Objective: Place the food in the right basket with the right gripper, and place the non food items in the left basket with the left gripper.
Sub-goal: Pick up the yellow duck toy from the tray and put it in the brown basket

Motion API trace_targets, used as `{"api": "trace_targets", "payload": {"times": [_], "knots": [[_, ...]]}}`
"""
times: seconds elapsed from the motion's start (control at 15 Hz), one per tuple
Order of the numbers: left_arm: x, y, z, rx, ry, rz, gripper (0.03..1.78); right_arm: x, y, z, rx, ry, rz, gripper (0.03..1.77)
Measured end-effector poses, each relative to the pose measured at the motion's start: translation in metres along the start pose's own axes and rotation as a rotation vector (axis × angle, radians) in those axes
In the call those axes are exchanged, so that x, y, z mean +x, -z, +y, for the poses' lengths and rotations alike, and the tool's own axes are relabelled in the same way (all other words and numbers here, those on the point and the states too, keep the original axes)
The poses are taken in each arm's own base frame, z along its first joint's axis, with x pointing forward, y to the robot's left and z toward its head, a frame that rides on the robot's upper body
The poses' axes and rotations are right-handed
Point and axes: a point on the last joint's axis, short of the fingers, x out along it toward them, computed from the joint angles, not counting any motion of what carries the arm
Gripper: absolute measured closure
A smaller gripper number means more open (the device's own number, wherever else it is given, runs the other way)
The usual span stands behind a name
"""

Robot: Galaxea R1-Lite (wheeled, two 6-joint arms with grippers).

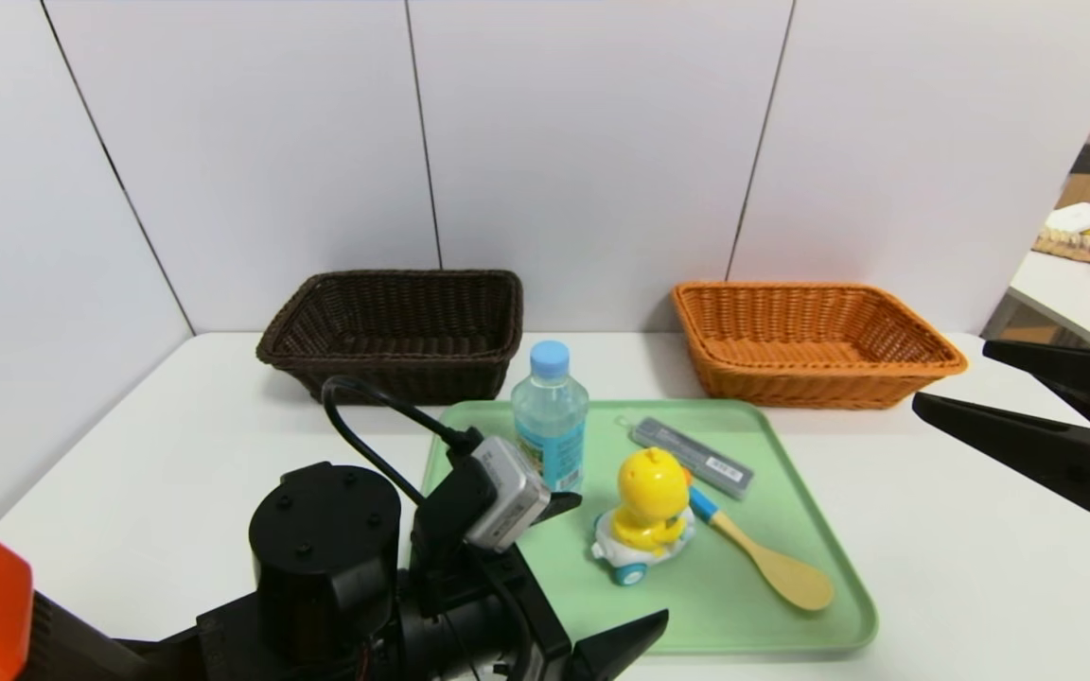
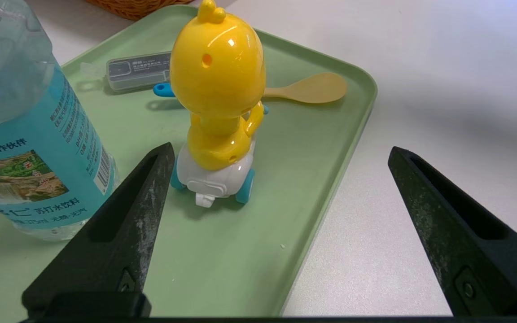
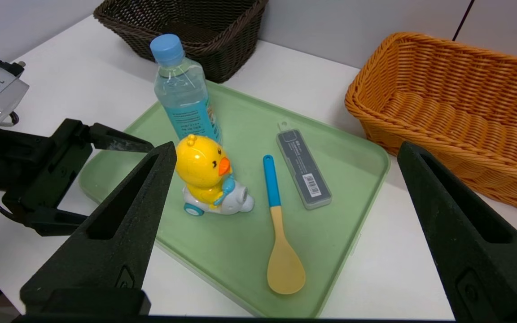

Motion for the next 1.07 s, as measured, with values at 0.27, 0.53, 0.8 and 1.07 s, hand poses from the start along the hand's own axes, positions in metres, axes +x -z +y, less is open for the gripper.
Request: {"api": "trace_targets", "payload": {"times": [0.27,0.53,0.8,1.07], "knots": [[0.009,0.009,0.002,0.003,0.003,0.014,0.12,-0.002,-0.001,0.000,-0.002,0.002,-0.010,0.10],[0.017,0.017,0.004,0.001,0.003,0.028,0.12,-0.004,-0.001,-0.001,-0.003,0.040,-0.013,0.10],[0.024,0.019,0.005,0.002,0.002,0.031,0.12,-0.001,0.002,-0.015,0.016,0.131,0.010,0.10],[0.031,0.021,0.007,0.009,0.001,0.030,0.12,0.006,0.004,-0.027,0.035,0.196,0.038,0.10]]}}
